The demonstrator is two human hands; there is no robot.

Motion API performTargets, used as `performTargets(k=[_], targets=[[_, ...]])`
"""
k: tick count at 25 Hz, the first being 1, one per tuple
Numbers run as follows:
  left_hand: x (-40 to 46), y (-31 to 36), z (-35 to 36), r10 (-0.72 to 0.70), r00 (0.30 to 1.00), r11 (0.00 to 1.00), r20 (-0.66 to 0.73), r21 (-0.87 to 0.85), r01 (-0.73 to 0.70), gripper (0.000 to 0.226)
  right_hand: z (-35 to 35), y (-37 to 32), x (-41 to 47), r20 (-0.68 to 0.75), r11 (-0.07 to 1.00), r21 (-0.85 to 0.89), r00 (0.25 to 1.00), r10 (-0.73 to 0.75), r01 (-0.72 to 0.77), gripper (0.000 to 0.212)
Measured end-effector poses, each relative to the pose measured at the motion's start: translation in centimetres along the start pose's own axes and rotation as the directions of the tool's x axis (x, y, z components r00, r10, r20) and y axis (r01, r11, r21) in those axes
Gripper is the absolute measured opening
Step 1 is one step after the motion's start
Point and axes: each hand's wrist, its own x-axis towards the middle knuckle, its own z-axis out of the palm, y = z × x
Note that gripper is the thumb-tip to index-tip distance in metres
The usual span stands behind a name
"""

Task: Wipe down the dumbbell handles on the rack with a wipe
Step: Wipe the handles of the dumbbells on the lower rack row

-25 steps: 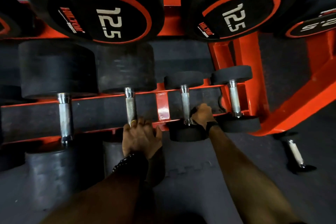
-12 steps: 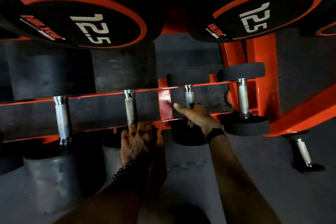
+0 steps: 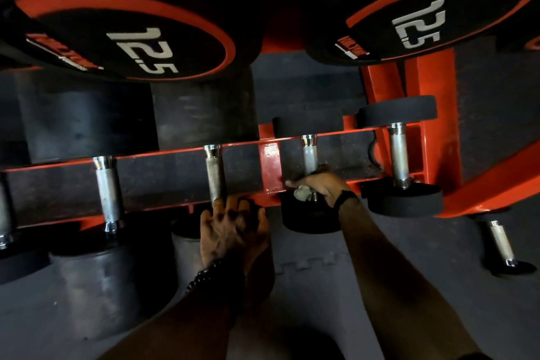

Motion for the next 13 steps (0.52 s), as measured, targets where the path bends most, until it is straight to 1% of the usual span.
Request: performTargets(k=[1,2,3,4,6,7,8,9,11,12,13], targets=[[0.1,0.0,0.1,0.0,1.0,1.0,0.003,0.005,0.0,0.03,-0.1,0.1,0.5,-0.051,0.997,-0.077,0.999,-0.014,0.01,0.027],[0.1,-0.1,0.2,0.0,1.0,1.0,0.002,0.007,0.0,0.031,-0.4,0.3,1.0,-0.11,0.98,-0.194,0.991,-0.075,0.052,0.036],[0.1,-0.1,0.3,0.003,1.0,1.0,-0.001,0.006,-0.003,0.032,-0.6,0.3,0.9,-0.135,0.935,-0.347,0.983,-0.126,0.072,0.042],[0.0,-0.2,0.3,0.006,1.0,1.0,-0.006,0.008,-0.006,0.033,-1.1,0.5,0.7,-0.109,0.865,-0.494,0.981,-0.161,0.087,0.044],[-0.2,-0.1,0.1,0.009,1.0,1.0,-0.007,0.008,-0.009,0.034,-2.7,0.7,-0.2,-0.041,0.694,-0.712,0.98,-0.196,0.109,0.05],[-0.2,-0.1,0.0,0.006,1.0,1.0,-0.001,0.006,-0.006,0.035,-3.7,0.5,-0.8,-0.036,0.61,-0.784,0.972,-0.233,0.117,0.049],[-0.1,0.0,-0.1,0.0,1.0,1.0,0.007,0.007,0.0,0.037,-4.7,0.5,-1.0,-0.034,0.559,-0.819,0.961,-0.275,0.131,0.043],[0.0,0.0,0.0,-0.007,1.0,1.0,0.012,0.012,0.006,0.039,-5.3,0.5,-1.1,-0.038,0.568,-0.811,0.956,-0.29,0.14,0.033],[0.0,-0.1,0.1,-0.01,1.0,1.0,0.017,0.018,0.01,0.037,-5.7,0.9,-1.5,-0.078,0.666,-0.735,0.959,-0.274,0.13,0.015],[0.0,0.0,0.2,-0.012,1.0,1.0,0.011,0.014,0.012,0.034,-5.8,1.1,-1.6,-0.108,0.691,-0.71,0.948,-0.299,0.136,0.015],[0.0,0.0,0.1,-0.014,1.0,1.0,0.007,0.011,0.014,0.031,-5.8,1.4,-1.3,-0.135,0.708,-0.684,0.925,-0.356,0.173,0.02]])
